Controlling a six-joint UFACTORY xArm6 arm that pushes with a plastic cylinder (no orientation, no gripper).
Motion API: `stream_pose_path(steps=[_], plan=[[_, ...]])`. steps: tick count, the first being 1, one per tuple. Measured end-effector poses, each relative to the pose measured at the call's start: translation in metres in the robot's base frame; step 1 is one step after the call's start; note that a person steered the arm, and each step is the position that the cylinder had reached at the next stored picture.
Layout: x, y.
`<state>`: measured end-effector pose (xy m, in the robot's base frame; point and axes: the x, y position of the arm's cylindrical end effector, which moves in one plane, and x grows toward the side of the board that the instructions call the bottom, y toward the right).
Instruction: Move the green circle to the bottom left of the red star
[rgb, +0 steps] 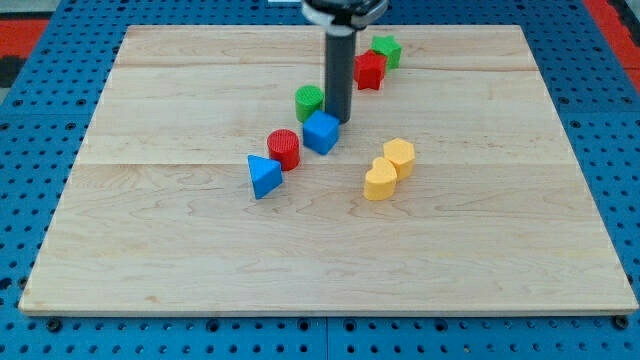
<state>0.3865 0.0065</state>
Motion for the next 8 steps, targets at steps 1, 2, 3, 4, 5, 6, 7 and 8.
stream_pose_path(steps=[1, 2, 3, 4, 5, 6, 7, 8], plan=[[0.029, -0.045], [0.023, -0.03], [0.008, -0.004], [0.001, -0.034], [-0.02, -0.026], [-0.043, 0.003], [-0.044, -0.006], [-0.017, -0.053]])
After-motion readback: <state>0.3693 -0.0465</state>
